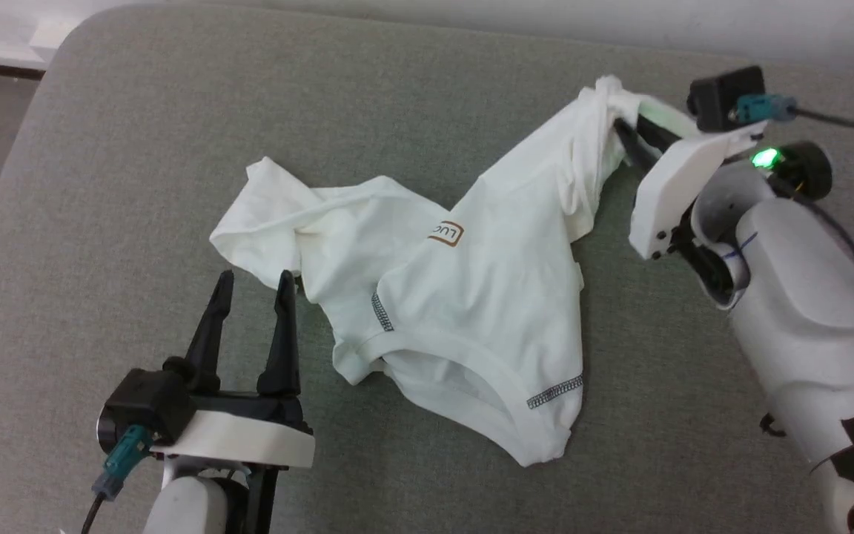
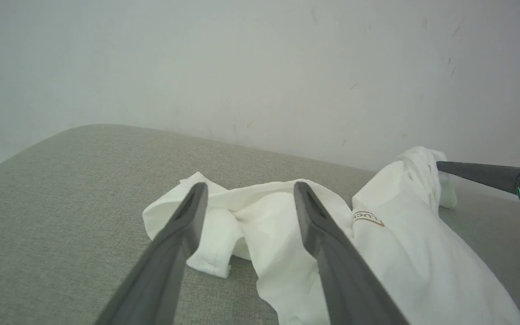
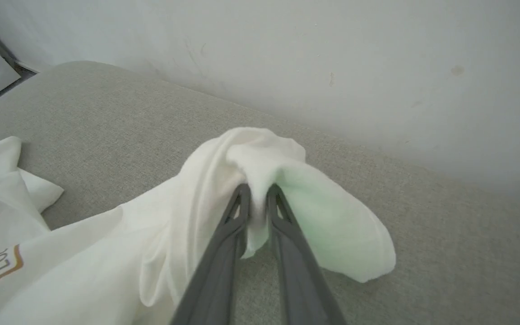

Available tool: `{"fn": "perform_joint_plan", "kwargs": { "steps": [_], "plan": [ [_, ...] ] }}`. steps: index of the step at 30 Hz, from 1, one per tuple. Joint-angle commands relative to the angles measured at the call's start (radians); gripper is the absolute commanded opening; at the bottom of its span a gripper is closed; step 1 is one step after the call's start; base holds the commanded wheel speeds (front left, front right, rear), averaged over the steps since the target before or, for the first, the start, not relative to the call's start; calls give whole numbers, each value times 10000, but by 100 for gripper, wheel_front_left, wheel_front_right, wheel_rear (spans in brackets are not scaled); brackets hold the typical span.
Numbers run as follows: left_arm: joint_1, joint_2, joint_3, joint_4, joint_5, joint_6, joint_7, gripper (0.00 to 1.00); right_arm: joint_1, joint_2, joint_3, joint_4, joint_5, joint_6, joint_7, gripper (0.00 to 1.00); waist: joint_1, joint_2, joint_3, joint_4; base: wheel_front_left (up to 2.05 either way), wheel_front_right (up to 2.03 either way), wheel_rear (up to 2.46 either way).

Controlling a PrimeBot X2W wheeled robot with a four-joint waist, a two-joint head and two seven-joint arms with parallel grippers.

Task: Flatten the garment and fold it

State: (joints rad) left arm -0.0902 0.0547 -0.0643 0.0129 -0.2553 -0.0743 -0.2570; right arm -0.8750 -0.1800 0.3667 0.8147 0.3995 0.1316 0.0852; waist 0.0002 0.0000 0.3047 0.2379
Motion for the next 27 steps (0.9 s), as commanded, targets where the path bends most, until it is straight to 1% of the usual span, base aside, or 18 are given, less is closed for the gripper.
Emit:
{"fn": "perform_joint_plan", "kwargs": {
  "steps": [1, 4, 7, 10, 11, 13, 16, 20, 23, 27],
  "plan": [
    [-132, -42, -15, 39, -56, 80, -47, 100, 30, 91, 107, 169, 116, -9, -264, 100, -2, 0, 72, 20, 0, 0, 0],
    [-53, -43, 23, 100, -20, 124, -47, 100, 210, 190, 328, 448, 480, -9, -1133, 100, -2, 0, -84, -111, 0, 0, 0],
    [98, -43, 94, 190, 37, 136, -47, 100, 601, 159, 510, 355, 928, -9, -1851, 100, -2, 0, -407, -266, 0, 0, 0],
    [298, -44, 158, 270, 111, 127, -47, 100, 1192, -6, 977, -131, 1380, -9, -1838, 100, -2, 0, -778, -411, 0, 0, 0],
    [375, -44, 191, 301, 134, 121, -47, 100, 1432, -102, 1250, -398, 1528, -9, -1615, 100, -2, 0, -911, -457, 0, 0, 0],
    [532, -44, 270, 335, 181, 102, -47, 100, 1955, -360, 1910, -1082, 1895, -9, -808, 100, -2, 0, -1134, -556, 0, 0, 0],
    [795, -44, 418, 347, 248, 78, -47, 100, 2698, -1022, 2886, -2394, 2369, -9, 572, 100, -2, 0, -1411, -708, 0, 0, 0],
    [1000, -44, 536, 359, 320, 60, -47, 100, 3510, -1750, 3467, -3861, 2794, -9, 2248, 100, -2, 0, -1521, -780, 0, 0, 0],
    [1016, -44, 561, 390, 362, 60, -47, 100, 3913, -1903, 3604, -4475, 2881, -9, 3095, 100, -2, 0, -1484, -756, 0, 0, 0],
    [971, -45, 571, 442, 445, 80, -47, 100, 4220, -1686, 3808, -4585, 2947, -9, 3931, 100, -2, 0, -1354, -671, 0, 0, 0]
  ]
}}
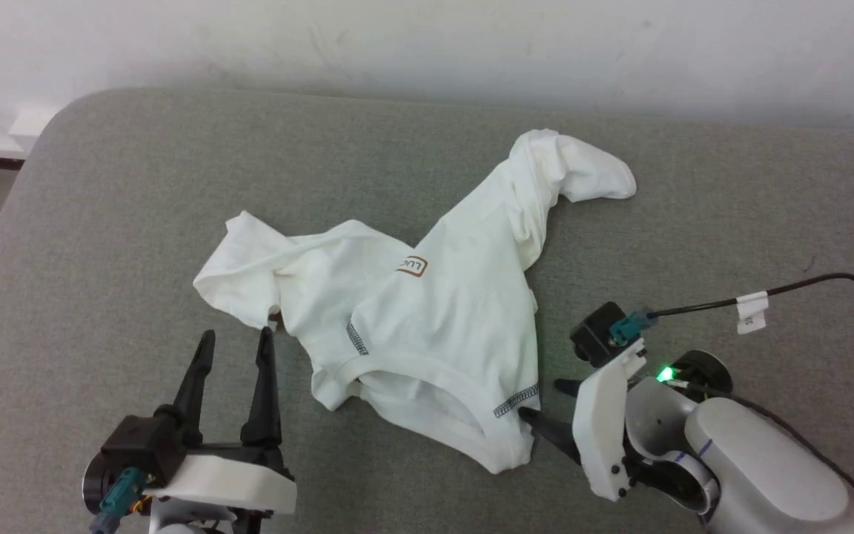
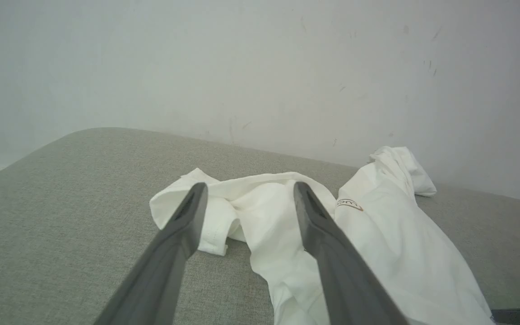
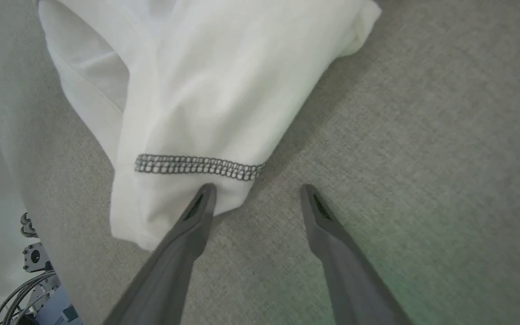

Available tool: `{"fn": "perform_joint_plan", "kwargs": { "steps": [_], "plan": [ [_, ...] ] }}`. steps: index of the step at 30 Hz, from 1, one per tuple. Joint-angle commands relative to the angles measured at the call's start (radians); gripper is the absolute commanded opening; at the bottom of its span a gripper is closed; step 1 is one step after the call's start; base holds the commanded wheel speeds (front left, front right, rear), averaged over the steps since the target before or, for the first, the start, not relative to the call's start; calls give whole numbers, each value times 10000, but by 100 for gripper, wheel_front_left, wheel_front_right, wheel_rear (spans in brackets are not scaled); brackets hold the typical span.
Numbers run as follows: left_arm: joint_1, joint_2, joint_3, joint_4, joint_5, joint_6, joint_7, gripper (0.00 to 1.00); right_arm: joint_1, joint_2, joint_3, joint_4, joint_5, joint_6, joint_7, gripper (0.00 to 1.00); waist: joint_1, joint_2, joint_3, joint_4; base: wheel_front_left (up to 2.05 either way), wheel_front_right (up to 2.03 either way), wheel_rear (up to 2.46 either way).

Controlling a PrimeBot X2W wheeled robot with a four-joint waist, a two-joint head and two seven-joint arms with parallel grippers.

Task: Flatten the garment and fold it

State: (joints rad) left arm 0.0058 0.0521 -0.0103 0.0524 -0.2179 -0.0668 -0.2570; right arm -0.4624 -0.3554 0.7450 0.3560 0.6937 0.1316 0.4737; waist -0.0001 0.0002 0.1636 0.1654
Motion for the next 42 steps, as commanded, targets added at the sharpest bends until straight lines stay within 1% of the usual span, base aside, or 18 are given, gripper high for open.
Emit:
{"fn": "perform_joint_plan", "kwargs": {
  "steps": [1, 5, 6, 7, 8, 11, 15, 19, 23, 25, 28, 29, 31, 32, 33, 34, 36, 42],
  "plan": [
    [-6, -18, 24, 59, 57, 12, -47, 100, 141, 183, 49, 45, 76, -9, 151, 100, 1, -2, 83, 74, 0, 0, 0],
    [-56, -18, -20, 80, 62, 54, -47, 100, 197, 481, 301, 397, 102, -9, 495, 100, 1, -2, 174, 158, 0, 0, 0],
    [-57, -18, -15, 92, 67, 61, -47, 100, 204, 506, 411, 503, 100, -9, 646, 87, 1, -2, 181, 167, 0, 0, 0],
    [-56, -18, -12, 122, 106, 70, -47, 100, 223, 520, 506, 609, 133, -9, 825, 39, 1, -2, 182, 174, 0, 0, 0],
    [-53, -18, -16, 137, 131, 79, -47, 100, 259, 536, 572, 683, 243, -9, 1007, 0, 1, -2, 171, 172, 0, 0, 0],
    [-30, -18, -89, 135, 171, 103, -47, 100, 260, 432, 540, 603, 487, -9, 1192, 0, 1, -2, 113, 141, 0, 0, 0],
    [31, -18, -132, 99, 185, 151, -47, 100, 140, 133, -354, 53, 375, -9, 361, 0, 1, -2, -57, -15, 0, 0, 0],
    [186, -18, -67, 73, 236, 151, -47, 100, 372, -360, -2164, -790, -111, -9, -449, 0, 1, -2, -272, -295, 0, 0, 0],
    [347, -18, -34, 105, 273, 117, -47, 100, 1479, -680, -4555, -1440, -819, -9, -305, 0, 1, -2, -426, -621, 0, 0, 0],
    [371, -18, -51, 130, 281, 103, -47, 100, 2288, -639, -5792, -1608, -1246, -9, -50, 0, 1, -2, -455, -738, 0, 0, 0],
    [366, -18, -73, 192, 307, 74, -47, 100, 3485, -173, -7419, -1710, -1710, -9, 302, 0, 1, -2, -440, -877, 0, 0, 0],
    [366, -18, -73, 192, 307, 74, -47, 100, 3485, -173, -7419, -1710, -1710, -9, 302, 0, 1, -2, -440, -877, 0, 0, 0],
    [353, -18, -69, 278, 345, 43, -47, 100, 4328, 512, -8425, -1675, -2085, -9, 402, 0, 1, -2, -409, -984, 0, 0, 0],
    [339, -18, -74, 316, 356, 29, -47, 100, 4475, 690, -8616, -1666, -2282, -9, 220, 32, 1, -2, -387, -1003, 0, 0, 0],
    [319, -18, -77, 347, 355, 19, -47, 100, 4576, 892, -8717, -1668, -2432, -9, 14, 91, 1, -2, -371, -1020, 0, 0, 0],
    [301, -18, -76, 371, 361, 12, -47, 100, 4621, 1156, -8780, -1711, -2437, -9, -236, 100, 1, -2, -359, -1038, 0, 0, 0],
    [288, -18, -77, 398, 369, 4, -47, 100, 4636, 1357, -8824, -1819, -2500, -9, -564, 100, 1, -2, -362, -1049, 0, 0, 0],
    [343, -18, -27, 612, 432, -37, -47, 100, 4798, 2453, -9301, -2746, -3167, -9, -2925, 100, 1, -2, -632, -1082, 0, 0, 0]
  ]
}}
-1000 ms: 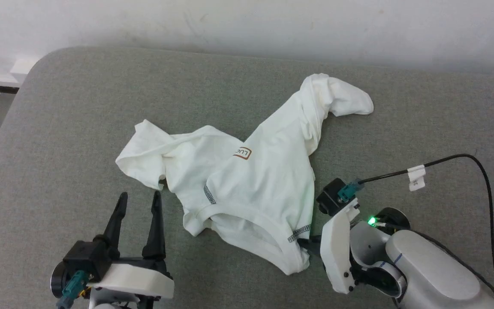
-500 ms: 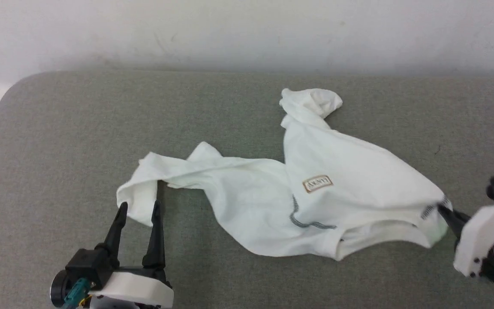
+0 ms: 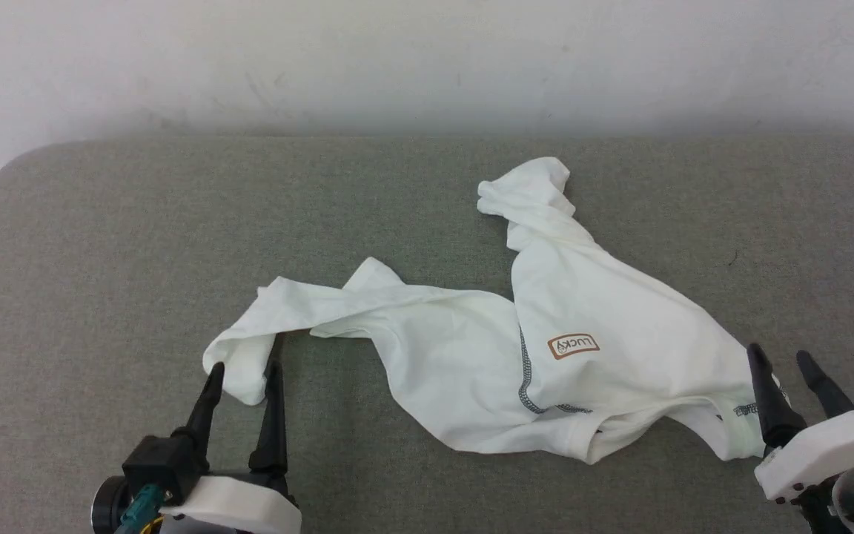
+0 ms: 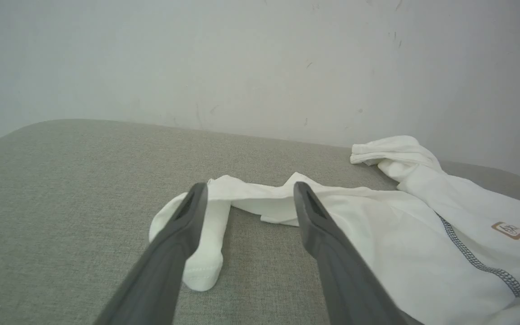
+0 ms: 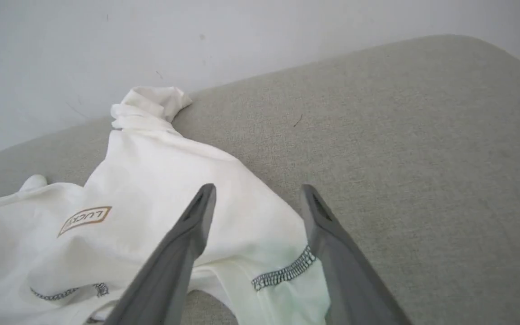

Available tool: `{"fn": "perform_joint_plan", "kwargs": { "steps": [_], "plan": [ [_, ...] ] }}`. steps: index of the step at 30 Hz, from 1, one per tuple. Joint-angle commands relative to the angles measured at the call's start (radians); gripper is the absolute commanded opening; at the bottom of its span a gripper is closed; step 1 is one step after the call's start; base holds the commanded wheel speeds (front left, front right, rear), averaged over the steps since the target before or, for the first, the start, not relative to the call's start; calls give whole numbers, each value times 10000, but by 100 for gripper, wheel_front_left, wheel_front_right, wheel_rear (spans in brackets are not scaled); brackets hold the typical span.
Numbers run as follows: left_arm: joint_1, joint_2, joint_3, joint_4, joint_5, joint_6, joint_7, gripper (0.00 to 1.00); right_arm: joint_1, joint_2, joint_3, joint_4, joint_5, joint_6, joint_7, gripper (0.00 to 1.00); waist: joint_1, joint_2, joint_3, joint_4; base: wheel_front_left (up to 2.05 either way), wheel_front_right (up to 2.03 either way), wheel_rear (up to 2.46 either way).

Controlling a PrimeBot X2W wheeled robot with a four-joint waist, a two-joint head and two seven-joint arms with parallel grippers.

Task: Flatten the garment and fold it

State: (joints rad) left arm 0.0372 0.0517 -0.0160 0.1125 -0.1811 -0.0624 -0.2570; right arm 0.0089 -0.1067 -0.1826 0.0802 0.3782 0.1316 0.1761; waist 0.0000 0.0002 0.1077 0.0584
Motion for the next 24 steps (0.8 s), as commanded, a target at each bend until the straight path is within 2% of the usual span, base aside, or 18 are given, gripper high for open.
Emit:
{"fn": "perform_joint_plan", "kwargs": {
  "steps": [1, 8, 11, 14, 19, 24],
  "plan": [
    [46, -14, 28, 54, 85, -86, -47, 100, 167, 63, -12, -172, -132, -9, -190, 100, 0, -2, -132, -13, 0, 0, 0],
    [-5, 23, -240, 449, 213, -133, 128, 100, 888, 425, 605, -1631, -989, -9, -1201, 100, 0, -2, -529, -107, 0, 0, 0],
    [-99, 21, -389, 479, 178, -163, 331, 100, 1267, 493, 862, -1980, -1150, -9, -1188, 100, 0, -2, -672, -203, 0, 0, 0],
    [-120, 23, -407, 404, 140, -101, 413, 100, 1530, 531, 704, -2015, -1093, -9, -874, 100, 0, -2, -761, -342, 0, 0, 0],
    [-76, 60, -379, 252, 70, -32, 439, 100, 1382, 517, -143, -1301, -792, -9, 36, 100, 0, -2, -725, -492, 0, 0, 0],
    [-174, 58, -399, 102, 10, 37, 421, 100, 512, -177, -462, 83, -138, -9, 1548, 100, 0, -2, -471, -496, 0, 0, 0]
  ]
}}
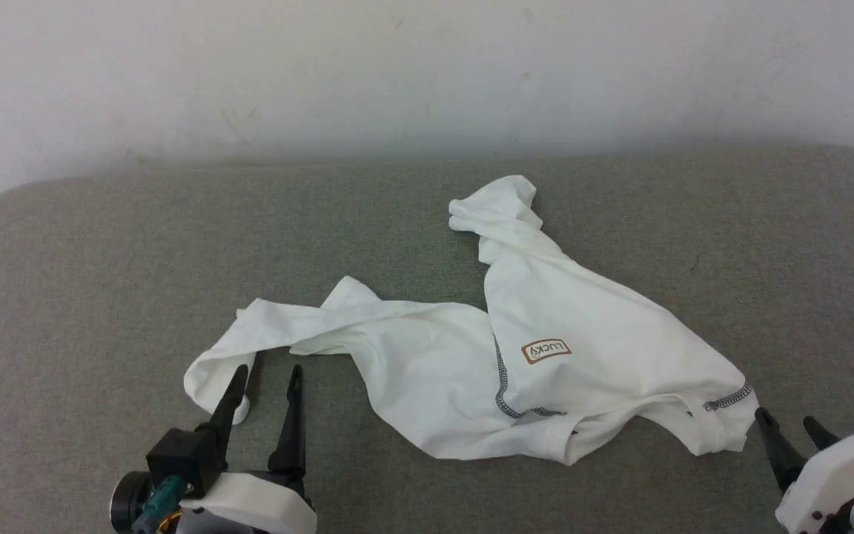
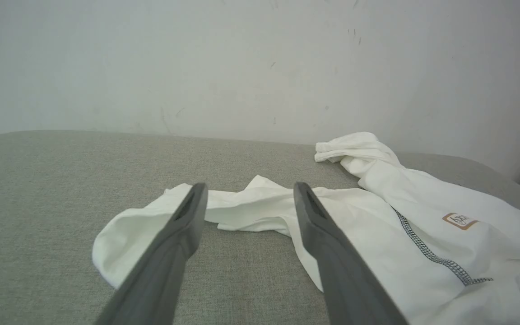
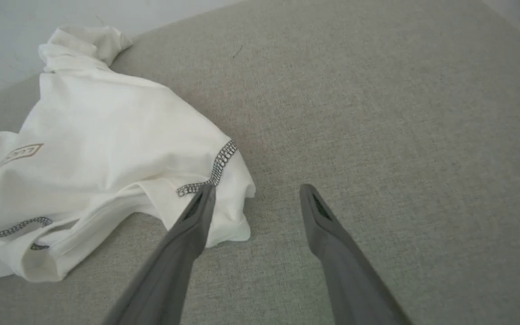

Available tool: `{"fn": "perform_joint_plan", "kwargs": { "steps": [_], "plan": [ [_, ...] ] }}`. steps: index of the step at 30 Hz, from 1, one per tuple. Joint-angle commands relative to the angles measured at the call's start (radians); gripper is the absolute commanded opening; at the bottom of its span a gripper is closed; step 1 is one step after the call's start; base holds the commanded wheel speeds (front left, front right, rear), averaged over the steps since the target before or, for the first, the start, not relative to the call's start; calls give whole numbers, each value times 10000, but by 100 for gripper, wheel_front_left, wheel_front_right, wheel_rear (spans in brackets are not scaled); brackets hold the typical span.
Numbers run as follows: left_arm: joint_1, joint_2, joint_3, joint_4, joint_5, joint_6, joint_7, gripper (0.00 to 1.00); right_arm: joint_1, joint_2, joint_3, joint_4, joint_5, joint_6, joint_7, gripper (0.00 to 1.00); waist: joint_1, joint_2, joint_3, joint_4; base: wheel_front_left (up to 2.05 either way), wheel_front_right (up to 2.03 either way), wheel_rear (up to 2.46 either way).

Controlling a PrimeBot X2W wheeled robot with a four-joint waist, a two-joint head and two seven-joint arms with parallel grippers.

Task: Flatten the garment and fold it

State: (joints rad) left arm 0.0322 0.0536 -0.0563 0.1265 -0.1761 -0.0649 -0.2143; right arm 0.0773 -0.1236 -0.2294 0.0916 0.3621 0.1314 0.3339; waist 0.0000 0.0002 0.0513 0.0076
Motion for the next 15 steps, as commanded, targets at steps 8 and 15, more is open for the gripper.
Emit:
{"fn": "perform_joint_plan", "kwargs": {
  "steps": [8, 15],
  "plan": [
    [-351, 27, -87, -97, -131, 156, -152, 100, -1771, -1127, 1234, 1854, 898, -7, 2503, 100, 0, -2, 649, 195, 0, 0, 0],
    [-458, 12, -227, 45, -225, 265, -256, 100, -2277, -1646, 1809, 2511, 1360, -7, 3407, 0, 0, -2, 745, 386, 0, 0, 0]
  ]
}}
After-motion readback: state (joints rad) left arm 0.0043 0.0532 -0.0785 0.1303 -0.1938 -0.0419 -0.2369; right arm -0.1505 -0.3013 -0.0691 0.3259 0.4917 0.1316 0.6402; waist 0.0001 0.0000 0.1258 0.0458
